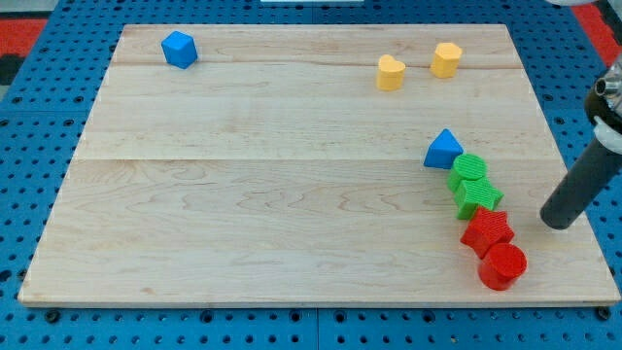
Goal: Move the red star parallel to the left of the green circle
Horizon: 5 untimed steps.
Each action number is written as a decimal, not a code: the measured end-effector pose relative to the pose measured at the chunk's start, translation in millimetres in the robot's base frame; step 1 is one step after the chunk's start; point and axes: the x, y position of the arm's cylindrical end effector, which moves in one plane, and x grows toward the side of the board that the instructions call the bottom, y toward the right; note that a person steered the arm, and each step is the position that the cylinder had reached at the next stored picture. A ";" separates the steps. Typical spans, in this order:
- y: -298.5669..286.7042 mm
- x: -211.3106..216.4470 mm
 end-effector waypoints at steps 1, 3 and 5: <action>-6.3 23.1; -89.0 27.2; -144.4 -14.1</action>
